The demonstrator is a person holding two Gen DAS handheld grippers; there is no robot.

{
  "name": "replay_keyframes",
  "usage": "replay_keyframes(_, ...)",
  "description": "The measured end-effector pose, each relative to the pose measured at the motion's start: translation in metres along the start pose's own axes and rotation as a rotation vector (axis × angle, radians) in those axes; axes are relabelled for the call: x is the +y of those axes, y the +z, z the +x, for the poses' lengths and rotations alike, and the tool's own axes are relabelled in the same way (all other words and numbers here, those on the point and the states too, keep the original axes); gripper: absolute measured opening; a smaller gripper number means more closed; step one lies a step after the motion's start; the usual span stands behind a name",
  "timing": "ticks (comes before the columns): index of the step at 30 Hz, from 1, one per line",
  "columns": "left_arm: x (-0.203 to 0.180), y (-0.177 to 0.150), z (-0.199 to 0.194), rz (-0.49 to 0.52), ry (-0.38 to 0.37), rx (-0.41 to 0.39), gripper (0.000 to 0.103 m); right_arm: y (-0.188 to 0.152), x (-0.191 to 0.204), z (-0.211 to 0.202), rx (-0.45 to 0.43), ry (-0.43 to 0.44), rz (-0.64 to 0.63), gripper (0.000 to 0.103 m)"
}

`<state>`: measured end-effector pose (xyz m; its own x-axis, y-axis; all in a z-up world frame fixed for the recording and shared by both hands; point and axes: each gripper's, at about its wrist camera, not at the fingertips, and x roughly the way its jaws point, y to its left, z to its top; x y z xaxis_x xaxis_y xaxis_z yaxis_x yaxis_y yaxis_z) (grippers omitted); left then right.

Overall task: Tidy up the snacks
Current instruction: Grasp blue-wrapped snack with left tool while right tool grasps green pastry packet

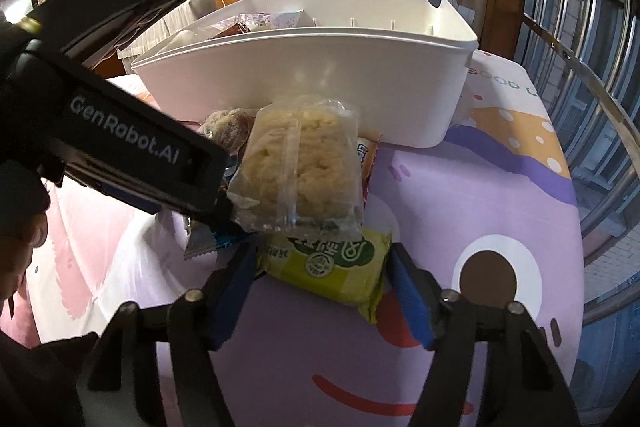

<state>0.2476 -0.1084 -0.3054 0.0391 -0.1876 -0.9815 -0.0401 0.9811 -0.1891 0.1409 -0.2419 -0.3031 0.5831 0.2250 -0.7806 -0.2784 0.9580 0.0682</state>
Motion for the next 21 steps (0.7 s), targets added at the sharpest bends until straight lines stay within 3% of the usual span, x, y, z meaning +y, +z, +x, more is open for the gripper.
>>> replay_keyframes(5, 0.006, 0.005, -0.002, -0.019, -0.003, -0.013, 0.084, 0.000, -0.003, -0.003, 0.012, 0.013, 0.003, 0.055)
replay_keyframes(14, 0.010, 0.010, -0.004, -0.051, -0.024, -0.061, 0.071, -0.003, -0.005, -0.007, 0.042, 0.012, 0.019, 0.054)
replay_keyframes(19, 0.011, 0.009, -0.007, -0.040, -0.036, -0.098, 0.059, -0.005, -0.011, -0.012, 0.053, -0.012, 0.041, 0.054)
replay_keyframes(21, 0.007, 0.008, -0.007, -0.033, -0.050, -0.109, 0.048, -0.005, -0.013, -0.013, 0.056, -0.021, 0.042, 0.054)
